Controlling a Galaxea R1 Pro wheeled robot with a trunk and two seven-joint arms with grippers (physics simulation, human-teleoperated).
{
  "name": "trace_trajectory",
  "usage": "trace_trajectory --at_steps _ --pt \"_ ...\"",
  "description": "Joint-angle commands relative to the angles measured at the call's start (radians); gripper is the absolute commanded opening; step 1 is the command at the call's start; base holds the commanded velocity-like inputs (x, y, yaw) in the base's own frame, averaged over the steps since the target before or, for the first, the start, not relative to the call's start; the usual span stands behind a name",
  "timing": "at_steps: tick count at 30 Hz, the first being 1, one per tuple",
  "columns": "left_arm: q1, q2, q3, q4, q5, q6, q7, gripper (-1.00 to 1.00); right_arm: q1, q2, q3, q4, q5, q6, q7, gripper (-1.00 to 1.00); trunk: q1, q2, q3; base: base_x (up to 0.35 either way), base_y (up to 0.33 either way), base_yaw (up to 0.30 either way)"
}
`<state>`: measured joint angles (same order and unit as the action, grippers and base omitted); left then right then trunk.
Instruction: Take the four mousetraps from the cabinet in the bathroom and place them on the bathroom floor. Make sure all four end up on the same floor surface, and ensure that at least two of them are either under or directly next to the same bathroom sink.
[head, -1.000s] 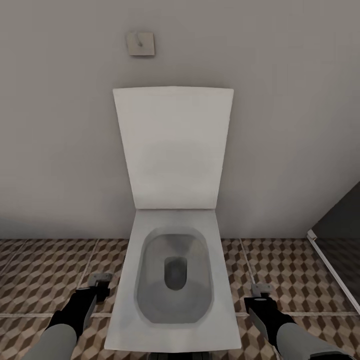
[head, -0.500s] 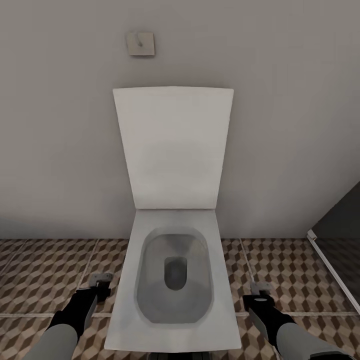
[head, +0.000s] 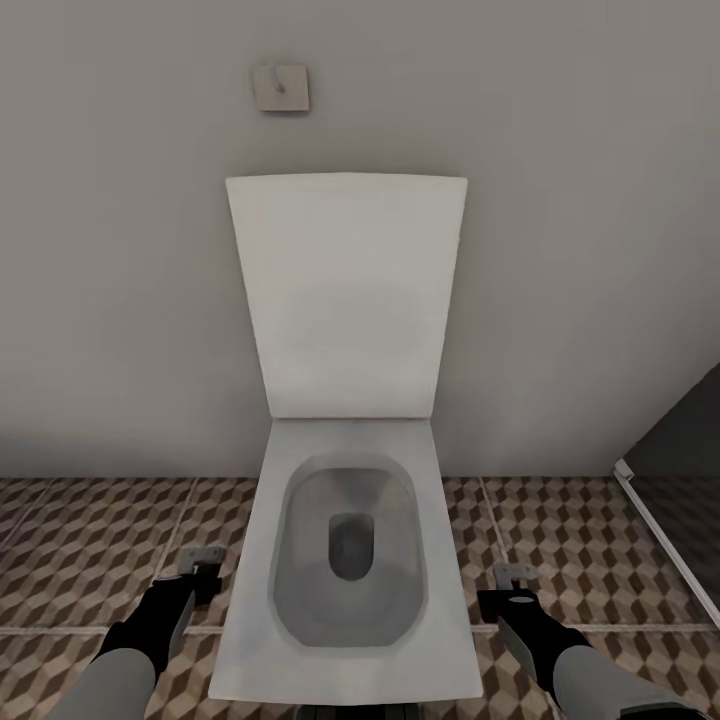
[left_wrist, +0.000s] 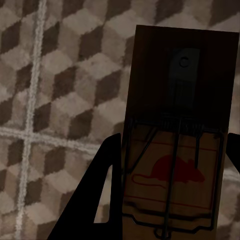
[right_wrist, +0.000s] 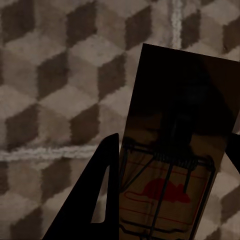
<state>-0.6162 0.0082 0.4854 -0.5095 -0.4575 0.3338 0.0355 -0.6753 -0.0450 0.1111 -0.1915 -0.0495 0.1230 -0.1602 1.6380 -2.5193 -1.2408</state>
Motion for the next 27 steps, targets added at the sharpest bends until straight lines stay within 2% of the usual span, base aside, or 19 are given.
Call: trace_trajectory --at_steps 1,17,27 --pt "0.000 -0.001 0.002 -0.001 -0.003 0.004 0.000 -1.00 0.000 0.000 0.008 -0.002 -0.006 0.007 -0.004 -1.00 0.000 0.000 -0.001 0.000 0.000 0.000" --pt "0.000 -0.003 0.003 -0.004 -0.001 0.006 -0.001 -1.00 0.000 0.001 0.009 0.009 -0.006 0.007 -0.002 -1.00 0.000 0.000 -0.001 0.000 0.000 0.000" --pt "0.000 -0.003 0.002 -0.021 0.003 0.107 -0.002 -1.00 0.000 0.000 0.009 0.009 -0.006 0.007 -0.002 -1.00 0.000 0.000 -0.001 0.000 0.000 0.000"
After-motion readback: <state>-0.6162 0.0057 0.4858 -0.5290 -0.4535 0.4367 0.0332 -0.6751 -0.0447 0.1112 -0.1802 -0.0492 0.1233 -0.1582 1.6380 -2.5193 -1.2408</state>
